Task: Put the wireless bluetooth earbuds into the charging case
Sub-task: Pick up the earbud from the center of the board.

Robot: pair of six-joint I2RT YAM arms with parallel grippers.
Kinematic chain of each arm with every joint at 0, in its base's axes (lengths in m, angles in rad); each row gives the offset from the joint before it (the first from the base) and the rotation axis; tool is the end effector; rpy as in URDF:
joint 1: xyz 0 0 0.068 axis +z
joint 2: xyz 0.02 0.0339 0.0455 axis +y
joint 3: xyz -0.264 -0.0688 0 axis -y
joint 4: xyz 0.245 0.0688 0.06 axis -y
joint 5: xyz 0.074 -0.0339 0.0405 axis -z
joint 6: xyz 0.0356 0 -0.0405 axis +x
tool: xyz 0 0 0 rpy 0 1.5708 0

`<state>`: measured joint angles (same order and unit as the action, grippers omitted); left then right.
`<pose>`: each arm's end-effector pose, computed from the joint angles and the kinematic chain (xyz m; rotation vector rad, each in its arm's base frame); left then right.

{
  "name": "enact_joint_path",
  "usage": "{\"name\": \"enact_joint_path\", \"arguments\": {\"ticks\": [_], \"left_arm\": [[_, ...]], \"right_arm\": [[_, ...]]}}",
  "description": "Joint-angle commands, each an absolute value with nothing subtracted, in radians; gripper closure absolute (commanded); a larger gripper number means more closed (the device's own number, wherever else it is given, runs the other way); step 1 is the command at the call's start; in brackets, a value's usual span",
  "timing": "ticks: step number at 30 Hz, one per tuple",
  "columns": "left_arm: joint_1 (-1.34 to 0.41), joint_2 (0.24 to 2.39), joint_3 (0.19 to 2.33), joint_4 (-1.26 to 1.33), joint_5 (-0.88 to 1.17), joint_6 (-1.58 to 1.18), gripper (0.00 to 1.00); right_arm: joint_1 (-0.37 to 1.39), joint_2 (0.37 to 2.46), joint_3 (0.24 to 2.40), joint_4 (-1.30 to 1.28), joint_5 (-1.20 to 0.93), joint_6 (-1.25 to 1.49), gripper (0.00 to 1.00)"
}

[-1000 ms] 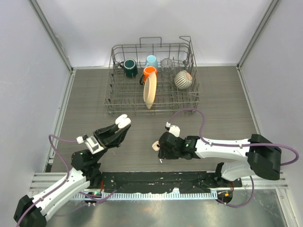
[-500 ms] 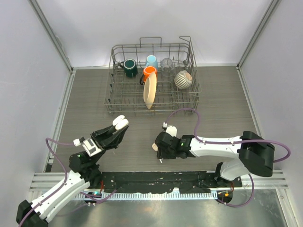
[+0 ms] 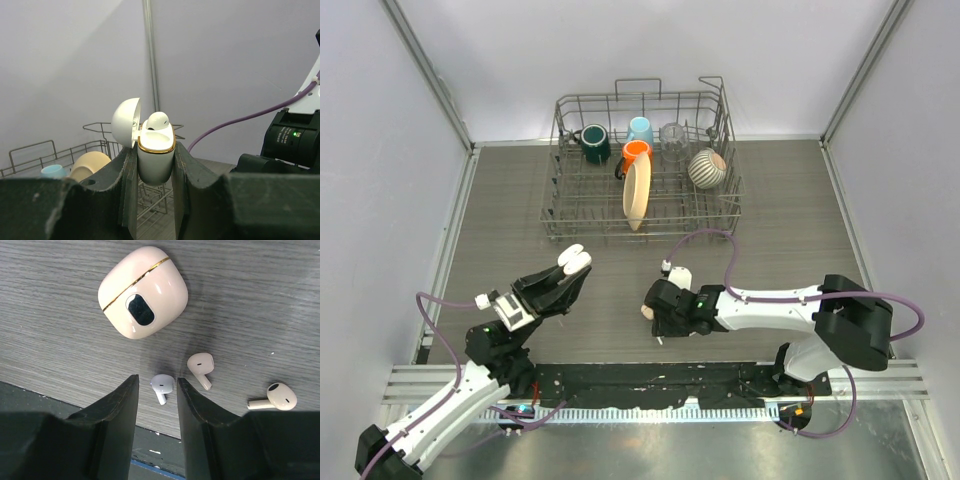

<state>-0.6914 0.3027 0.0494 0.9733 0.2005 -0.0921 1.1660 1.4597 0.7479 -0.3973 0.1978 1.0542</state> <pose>0.0741 -0.0706 0.2607 0.4433 0.7776 -0.8176 0.1104 0.2399 0.1638 -0.0888 2.7258 0.4537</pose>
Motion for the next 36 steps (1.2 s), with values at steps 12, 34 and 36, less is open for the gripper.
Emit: {"name": "enact_joint_path", "arguments": {"ticks": [12,34,36], "left_arm": [[-0.689,0.305,0.006,1.000,0.183,-0.075,1.00],[-0.689,0.296,-0.018,0.997,0.173,-0.072,1.00],[-0.689,0.295,-0.018,0.996,0.173,-0.072,1.00]], "right_arm": [[1.175,1.482,0.785,-0.400,0.204,1.080,0.61],[1.177,1.503,0.819,-0.448,0.224,1.068,0.60],[1.178,1.508,0.822,-0.449,0.222,1.066,0.61]]}}
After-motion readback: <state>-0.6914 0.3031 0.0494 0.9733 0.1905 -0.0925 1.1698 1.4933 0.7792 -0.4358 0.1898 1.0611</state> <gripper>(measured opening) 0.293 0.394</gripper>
